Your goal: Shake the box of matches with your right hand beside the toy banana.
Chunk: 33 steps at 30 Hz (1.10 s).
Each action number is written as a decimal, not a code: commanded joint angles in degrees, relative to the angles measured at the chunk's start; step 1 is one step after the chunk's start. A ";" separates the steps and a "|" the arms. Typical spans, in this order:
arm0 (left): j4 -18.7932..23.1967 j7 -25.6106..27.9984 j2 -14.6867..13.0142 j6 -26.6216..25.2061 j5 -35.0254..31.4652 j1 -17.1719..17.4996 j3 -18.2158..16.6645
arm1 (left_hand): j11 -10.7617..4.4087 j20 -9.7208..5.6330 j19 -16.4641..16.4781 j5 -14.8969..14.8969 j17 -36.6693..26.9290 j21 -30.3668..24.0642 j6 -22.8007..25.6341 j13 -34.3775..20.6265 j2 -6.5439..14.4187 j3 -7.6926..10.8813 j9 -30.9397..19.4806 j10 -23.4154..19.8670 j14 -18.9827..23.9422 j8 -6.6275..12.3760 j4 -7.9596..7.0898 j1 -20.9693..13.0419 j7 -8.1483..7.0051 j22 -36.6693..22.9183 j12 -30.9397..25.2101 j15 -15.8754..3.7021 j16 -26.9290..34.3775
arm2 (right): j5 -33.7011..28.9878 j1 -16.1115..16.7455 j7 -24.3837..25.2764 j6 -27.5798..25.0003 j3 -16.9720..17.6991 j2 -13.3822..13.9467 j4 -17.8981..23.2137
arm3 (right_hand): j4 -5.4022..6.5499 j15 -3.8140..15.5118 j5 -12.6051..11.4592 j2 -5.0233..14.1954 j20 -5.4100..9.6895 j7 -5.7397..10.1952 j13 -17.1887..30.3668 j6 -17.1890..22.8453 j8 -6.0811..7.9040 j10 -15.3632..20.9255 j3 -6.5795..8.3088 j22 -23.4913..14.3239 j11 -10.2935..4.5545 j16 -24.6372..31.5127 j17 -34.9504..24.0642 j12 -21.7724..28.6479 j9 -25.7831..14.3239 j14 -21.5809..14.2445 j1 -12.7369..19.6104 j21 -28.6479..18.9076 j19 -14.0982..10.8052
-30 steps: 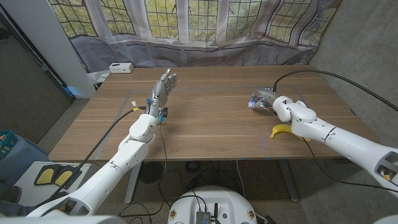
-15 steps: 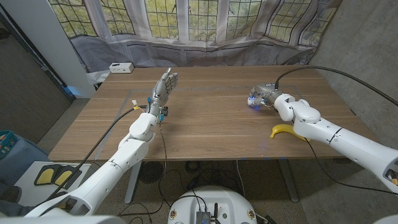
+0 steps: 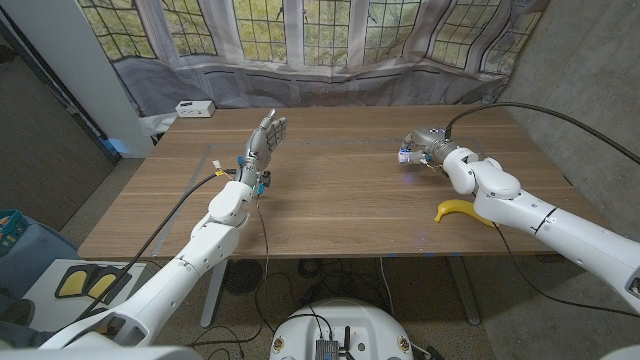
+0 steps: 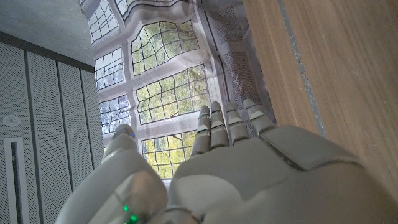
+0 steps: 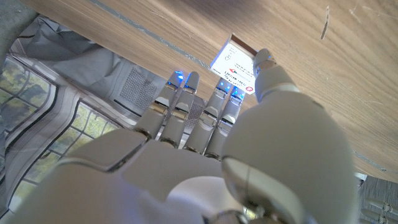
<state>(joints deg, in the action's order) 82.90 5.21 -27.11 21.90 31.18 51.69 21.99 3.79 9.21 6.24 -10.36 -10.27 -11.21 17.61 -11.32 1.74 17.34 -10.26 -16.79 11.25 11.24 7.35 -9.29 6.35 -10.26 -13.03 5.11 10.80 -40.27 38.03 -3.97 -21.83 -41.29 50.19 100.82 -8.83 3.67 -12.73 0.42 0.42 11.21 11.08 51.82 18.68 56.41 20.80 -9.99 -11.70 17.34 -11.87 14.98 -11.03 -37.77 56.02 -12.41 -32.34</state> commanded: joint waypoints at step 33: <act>2.82 0.15 -1.56 -1.53 -0.04 1.08 -0.13 | 0.11 0.28 -0.35 0.08 -0.15 -0.13 0.54 -0.32 0.15 0.57 -0.21 -0.57 -0.17 -0.17 0.09 -0.51 -0.19 -0.17 0.20 0.05 0.06 | -1.14 8.58 5.31 -5.32 10.31 4.98 15.80 | 0.56 4.08 -0.22 0.91 -0.01 1.48 0.10 2.10 -0.78 1.14 -0.13 -0.16 -0.89 -0.81 -0.31 -1.16 -0.14 -0.26 -0.36 0.39 0.23</act>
<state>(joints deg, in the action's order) 85.02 5.71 -28.16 20.66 30.95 52.39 21.99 3.79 9.21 6.25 -10.36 -10.27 -11.21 17.60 -11.32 1.74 17.34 -10.26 -16.79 11.25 11.24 7.35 -9.29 6.35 -10.26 -13.03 5.11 10.80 -40.49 44.20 -0.44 -25.55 -33.62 53.90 112.68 -8.62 3.67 -12.75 0.63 0.41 11.40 11.05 51.99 17.91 56.91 20.53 -9.99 -12.21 16.46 -11.86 13.86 -11.07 -37.77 55.82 -11.97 -32.34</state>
